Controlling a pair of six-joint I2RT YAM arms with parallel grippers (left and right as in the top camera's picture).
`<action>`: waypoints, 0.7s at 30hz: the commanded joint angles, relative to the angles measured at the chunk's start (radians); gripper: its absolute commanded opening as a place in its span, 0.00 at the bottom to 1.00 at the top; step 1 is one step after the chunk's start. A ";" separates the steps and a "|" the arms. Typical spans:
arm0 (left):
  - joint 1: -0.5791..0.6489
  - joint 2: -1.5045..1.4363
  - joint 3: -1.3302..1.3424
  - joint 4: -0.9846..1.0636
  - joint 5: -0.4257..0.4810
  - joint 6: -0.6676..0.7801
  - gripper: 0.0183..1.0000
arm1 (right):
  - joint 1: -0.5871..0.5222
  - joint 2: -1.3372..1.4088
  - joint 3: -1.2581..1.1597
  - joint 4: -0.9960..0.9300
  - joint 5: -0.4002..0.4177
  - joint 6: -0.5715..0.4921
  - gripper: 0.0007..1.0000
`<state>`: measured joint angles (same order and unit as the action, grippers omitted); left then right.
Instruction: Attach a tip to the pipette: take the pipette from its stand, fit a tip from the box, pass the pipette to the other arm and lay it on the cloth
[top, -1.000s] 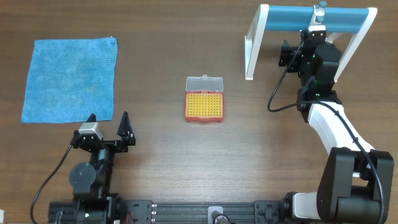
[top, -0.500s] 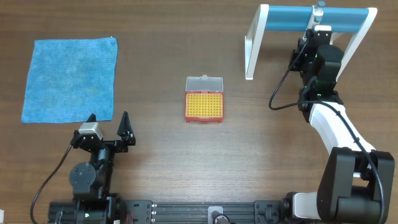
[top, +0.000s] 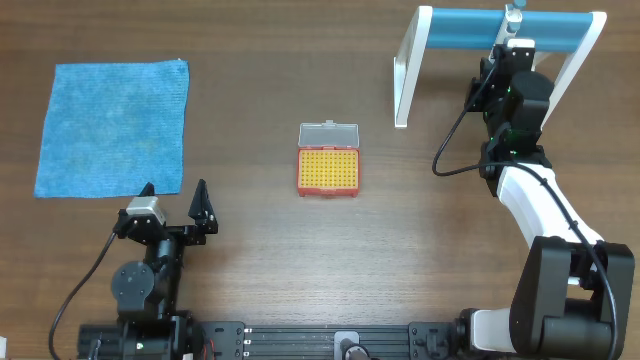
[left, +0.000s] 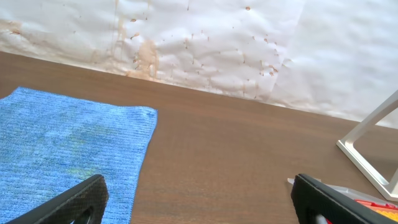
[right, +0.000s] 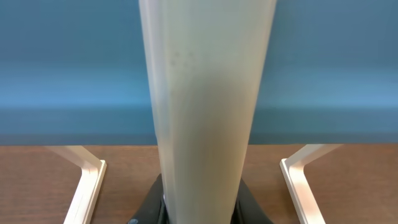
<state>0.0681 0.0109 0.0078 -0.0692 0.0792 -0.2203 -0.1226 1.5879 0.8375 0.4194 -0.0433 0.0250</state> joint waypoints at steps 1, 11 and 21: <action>-0.003 -0.006 -0.002 -0.006 0.004 0.016 0.95 | -0.003 -0.042 0.025 0.010 0.005 0.005 0.08; -0.003 -0.006 -0.002 -0.006 0.004 0.016 0.96 | 0.010 -0.140 -0.019 0.005 0.005 0.006 0.08; -0.003 -0.006 -0.002 -0.006 0.004 0.016 0.95 | 0.195 -0.323 -0.240 0.361 -0.175 0.008 0.08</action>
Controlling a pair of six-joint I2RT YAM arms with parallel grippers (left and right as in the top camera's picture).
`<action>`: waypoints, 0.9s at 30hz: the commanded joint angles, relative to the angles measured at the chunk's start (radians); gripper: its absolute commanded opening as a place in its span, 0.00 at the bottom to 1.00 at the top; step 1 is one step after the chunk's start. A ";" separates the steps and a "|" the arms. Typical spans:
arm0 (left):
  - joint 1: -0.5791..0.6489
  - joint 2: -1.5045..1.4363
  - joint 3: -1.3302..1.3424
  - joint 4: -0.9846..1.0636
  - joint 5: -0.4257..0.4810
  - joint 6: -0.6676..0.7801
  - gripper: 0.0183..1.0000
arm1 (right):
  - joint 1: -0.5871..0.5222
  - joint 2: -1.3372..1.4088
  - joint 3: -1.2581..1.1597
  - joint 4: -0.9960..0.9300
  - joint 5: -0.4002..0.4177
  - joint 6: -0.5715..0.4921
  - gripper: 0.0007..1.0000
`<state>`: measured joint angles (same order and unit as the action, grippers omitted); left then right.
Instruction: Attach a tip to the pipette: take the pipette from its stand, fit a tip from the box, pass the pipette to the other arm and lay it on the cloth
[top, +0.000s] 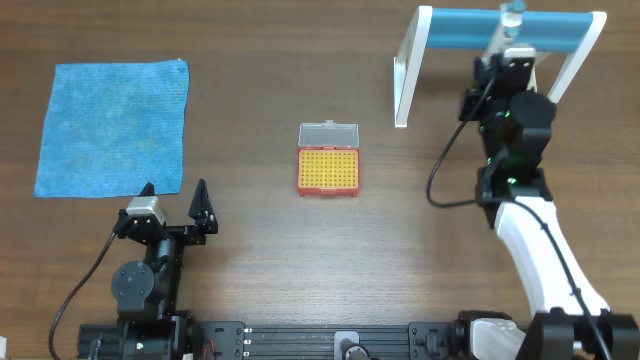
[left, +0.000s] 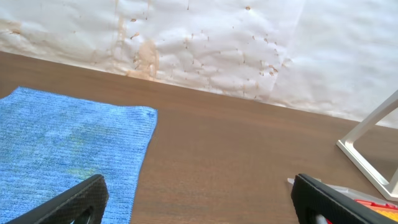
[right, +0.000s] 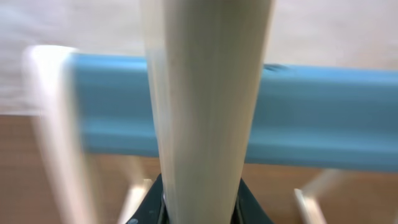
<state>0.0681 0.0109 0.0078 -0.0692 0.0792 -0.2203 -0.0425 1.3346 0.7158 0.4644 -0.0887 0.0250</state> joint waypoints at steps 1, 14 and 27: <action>-0.003 -0.006 -0.002 -0.006 0.004 0.016 0.95 | 0.146 -0.064 -0.162 0.445 -0.129 0.008 0.08; -0.003 -0.006 -0.002 -0.006 0.004 0.016 0.96 | 0.430 0.273 -0.378 1.000 -0.136 0.121 0.08; -0.003 -0.006 -0.002 -0.006 0.004 0.016 0.96 | 0.555 0.353 -0.374 0.997 -0.141 0.121 0.08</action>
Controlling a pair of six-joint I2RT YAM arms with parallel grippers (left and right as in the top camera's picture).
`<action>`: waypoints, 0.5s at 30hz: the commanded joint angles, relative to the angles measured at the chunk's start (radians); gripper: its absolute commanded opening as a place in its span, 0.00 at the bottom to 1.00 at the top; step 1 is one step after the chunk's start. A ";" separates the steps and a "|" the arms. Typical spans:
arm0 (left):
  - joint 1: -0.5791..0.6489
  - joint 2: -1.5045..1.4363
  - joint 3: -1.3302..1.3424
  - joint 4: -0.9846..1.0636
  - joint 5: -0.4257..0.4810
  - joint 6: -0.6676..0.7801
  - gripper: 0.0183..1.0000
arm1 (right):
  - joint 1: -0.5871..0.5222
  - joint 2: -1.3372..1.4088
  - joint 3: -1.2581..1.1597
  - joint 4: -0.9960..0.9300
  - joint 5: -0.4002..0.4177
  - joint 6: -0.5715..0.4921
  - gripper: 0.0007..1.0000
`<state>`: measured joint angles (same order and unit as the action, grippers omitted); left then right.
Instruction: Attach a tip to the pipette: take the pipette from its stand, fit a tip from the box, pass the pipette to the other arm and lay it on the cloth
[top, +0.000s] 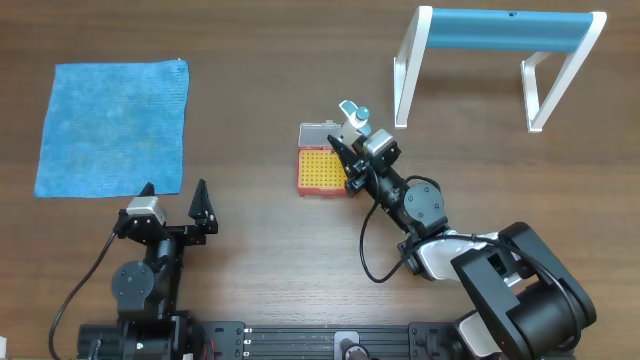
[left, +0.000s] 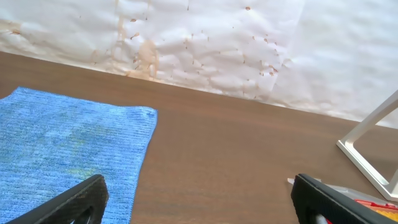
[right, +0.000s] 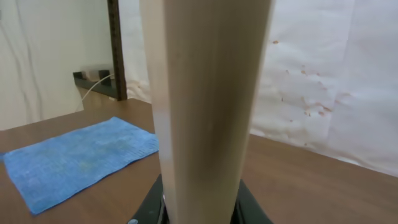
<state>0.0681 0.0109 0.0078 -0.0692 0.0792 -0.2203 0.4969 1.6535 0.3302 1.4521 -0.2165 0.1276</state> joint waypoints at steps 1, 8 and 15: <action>-0.003 -0.006 -0.002 -0.006 0.004 0.016 0.95 | 0.019 0.048 0.011 0.009 -0.037 0.018 0.08; -0.003 -0.006 -0.002 -0.006 0.004 0.016 0.95 | 0.019 0.067 0.011 0.007 -0.043 0.018 0.08; -0.003 -0.006 -0.002 -0.006 0.004 0.016 0.95 | 0.020 0.067 0.011 -0.014 -0.044 0.018 0.08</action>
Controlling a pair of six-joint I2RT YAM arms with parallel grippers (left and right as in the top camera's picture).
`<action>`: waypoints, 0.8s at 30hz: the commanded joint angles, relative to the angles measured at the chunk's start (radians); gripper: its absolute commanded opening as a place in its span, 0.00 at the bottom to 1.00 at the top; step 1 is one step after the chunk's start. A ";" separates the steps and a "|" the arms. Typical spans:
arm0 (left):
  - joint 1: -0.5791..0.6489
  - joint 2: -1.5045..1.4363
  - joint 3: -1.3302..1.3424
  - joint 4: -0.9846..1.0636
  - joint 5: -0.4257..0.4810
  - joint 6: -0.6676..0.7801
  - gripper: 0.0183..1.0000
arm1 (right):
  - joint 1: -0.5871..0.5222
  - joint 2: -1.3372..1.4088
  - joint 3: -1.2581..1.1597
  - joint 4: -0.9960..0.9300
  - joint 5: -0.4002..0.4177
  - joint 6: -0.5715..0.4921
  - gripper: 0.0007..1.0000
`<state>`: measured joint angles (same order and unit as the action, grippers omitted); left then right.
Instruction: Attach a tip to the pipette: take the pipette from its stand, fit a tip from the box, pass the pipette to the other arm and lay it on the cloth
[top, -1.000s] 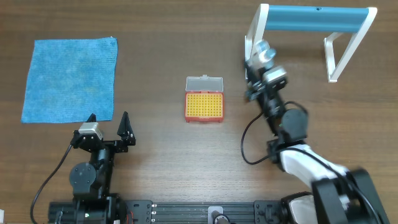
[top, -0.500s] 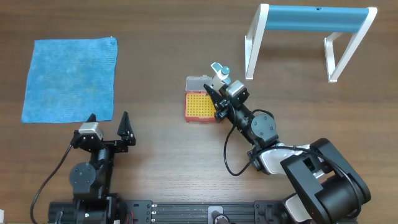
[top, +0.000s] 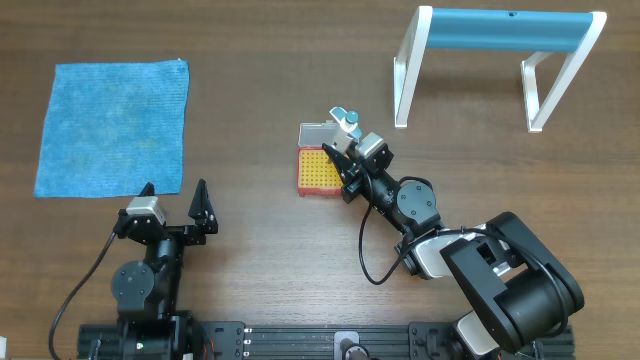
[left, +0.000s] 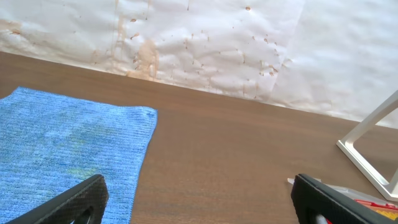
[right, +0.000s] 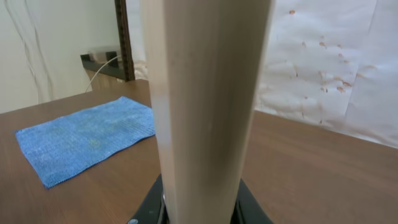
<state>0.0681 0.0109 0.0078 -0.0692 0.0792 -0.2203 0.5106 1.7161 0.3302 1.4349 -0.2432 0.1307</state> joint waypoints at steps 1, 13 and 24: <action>-0.003 -0.006 -0.002 -0.006 0.004 0.016 0.95 | 0.006 0.005 0.011 0.003 -0.018 0.015 0.07; -0.003 -0.006 -0.002 -0.006 0.004 0.016 0.95 | 0.002 0.005 0.011 -0.024 -0.073 0.015 0.07; -0.003 -0.006 -0.002 -0.006 0.004 0.016 0.95 | 0.002 0.005 0.013 -0.043 -0.072 0.014 0.07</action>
<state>0.0681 0.0109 0.0078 -0.0692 0.0792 -0.2203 0.5110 1.7168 0.3302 1.3876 -0.3027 0.1307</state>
